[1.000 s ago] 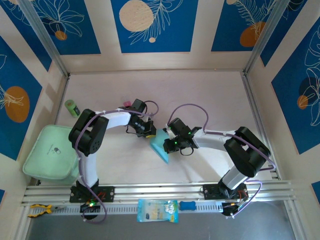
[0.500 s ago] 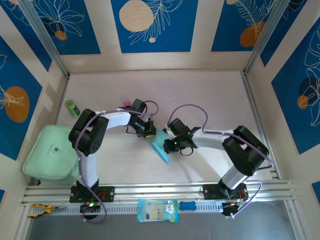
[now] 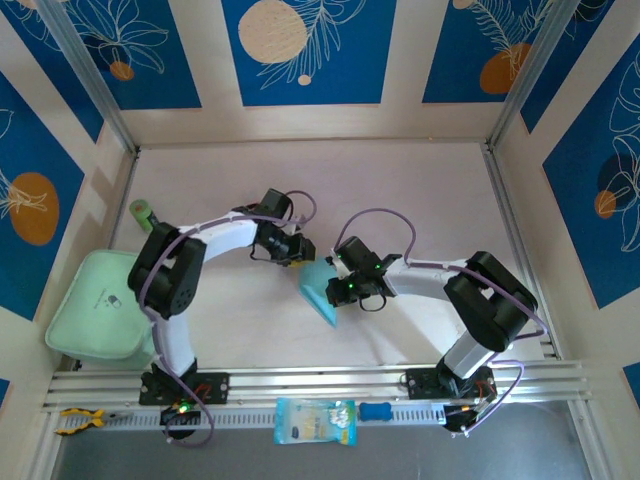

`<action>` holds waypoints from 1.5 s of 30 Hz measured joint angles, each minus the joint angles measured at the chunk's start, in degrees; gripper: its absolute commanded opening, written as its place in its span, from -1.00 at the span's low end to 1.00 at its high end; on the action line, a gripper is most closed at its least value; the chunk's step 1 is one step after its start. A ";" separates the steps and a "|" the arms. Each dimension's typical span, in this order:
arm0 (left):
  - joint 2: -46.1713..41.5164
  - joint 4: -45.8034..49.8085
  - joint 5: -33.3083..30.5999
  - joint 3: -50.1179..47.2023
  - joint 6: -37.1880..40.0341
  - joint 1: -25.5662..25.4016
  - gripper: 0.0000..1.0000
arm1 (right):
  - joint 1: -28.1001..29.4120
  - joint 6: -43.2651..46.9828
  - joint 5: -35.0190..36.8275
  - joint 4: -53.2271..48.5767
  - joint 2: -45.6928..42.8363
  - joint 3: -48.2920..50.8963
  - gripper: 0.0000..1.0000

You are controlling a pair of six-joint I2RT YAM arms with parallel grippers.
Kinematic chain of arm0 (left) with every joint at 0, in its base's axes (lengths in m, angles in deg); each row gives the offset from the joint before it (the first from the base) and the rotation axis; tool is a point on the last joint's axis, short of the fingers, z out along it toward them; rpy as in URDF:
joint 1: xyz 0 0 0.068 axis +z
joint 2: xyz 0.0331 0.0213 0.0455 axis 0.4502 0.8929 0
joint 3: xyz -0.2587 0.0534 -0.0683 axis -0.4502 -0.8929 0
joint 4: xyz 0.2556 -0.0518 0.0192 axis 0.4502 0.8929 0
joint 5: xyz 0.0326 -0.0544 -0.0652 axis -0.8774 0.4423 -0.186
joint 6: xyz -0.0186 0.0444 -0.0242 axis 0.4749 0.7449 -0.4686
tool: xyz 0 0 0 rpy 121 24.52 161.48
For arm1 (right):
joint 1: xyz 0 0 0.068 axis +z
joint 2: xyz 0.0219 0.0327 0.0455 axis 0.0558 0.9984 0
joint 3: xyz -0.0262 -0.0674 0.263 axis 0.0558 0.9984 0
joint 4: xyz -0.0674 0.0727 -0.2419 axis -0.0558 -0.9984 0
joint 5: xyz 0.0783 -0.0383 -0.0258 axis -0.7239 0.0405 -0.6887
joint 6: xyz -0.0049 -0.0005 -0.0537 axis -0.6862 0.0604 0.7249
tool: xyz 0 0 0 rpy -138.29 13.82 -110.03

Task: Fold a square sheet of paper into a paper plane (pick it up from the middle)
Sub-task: Third fold the triangle at the center of the table.

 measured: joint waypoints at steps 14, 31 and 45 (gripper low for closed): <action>-13.49 -25.86 5.35 -25.59 -17.86 -4.42 -1.00 | 0.33 -1.53 0.07 2.29 0.15 0.76 -1.00; -12.44 -36.17 6.62 -30.29 -23.87 -6.29 -1.00 | 0.59 -2.54 0.39 2.86 0.13 0.98 -1.00; -10.12 -37.51 6.08 -31.28 -23.63 -6.40 -1.00 | 0.70 -2.54 0.50 2.82 0.11 0.98 -1.00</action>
